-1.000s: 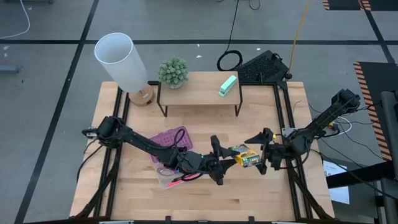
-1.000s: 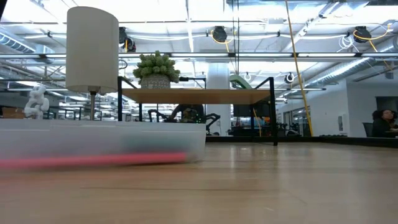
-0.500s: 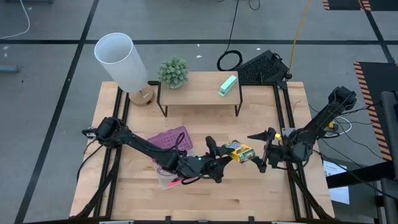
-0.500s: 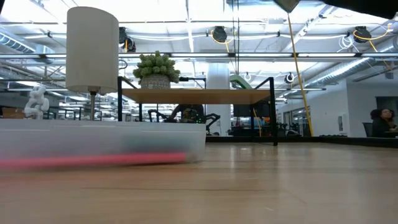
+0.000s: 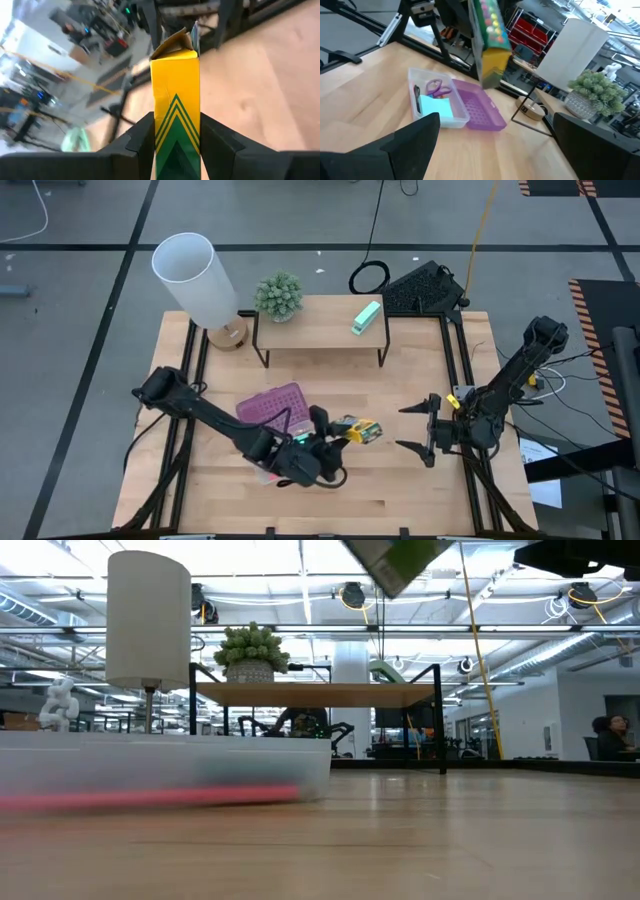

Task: Pack school essentials
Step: Put the yellow box into the transparent box

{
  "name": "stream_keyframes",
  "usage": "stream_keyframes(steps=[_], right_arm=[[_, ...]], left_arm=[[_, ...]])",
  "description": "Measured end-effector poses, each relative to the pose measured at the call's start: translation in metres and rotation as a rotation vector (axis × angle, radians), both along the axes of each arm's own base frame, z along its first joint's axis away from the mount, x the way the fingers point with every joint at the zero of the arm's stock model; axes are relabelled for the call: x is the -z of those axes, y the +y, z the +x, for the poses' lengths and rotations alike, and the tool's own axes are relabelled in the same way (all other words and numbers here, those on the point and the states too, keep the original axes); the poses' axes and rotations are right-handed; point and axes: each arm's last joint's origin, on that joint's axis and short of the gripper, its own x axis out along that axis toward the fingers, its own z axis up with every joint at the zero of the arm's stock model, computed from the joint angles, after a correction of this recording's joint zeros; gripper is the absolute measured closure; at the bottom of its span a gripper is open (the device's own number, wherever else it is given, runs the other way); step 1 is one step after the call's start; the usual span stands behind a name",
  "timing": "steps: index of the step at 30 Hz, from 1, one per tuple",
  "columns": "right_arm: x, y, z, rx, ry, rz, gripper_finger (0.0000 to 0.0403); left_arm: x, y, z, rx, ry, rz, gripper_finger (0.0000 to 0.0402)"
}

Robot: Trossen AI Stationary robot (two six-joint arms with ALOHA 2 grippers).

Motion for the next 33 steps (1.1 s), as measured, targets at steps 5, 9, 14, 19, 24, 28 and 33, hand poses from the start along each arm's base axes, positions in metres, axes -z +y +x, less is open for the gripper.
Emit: stream_keyframes(steps=[5,9,14,19,24,28,33], right_arm=[[0.000,0.001,-0.002,-0.013,0.001,-0.001,0.0016],[0.001,0.002,-0.002,-0.015,0.001,-0.001,0.0016],[0.000,0.002,-0.002,-0.015,0.001,0.000,0.0016],[0.000,0.002,-0.002,-0.016,0.001,0.000,0.0016],[0.000,0.002,-0.002,-0.016,0.001,0.000,0.0016],[0.000,0.002,-0.002,-0.016,0.001,0.000,0.0016],[0.000,0.002,-0.002,-0.017,0.001,0.000,0.0016]], left_arm=[[0.001,-0.006,-0.023,-0.061,0.054,-0.142,0.0266],[0.005,-0.015,-0.042,-0.109,0.098,-0.227,0.0266],[0.016,-0.026,-0.061,-0.158,0.171,-0.321,0.0266],[0.024,-0.033,-0.077,-0.207,0.257,-0.436,0.0266],[0.029,-0.032,-0.086,-0.234,0.381,-0.506,0.0266],[0.032,-0.025,-0.090,-0.295,0.437,-0.508,0.0266],[0.034,-0.011,-0.094,-0.437,0.464,-0.530,0.0266]])
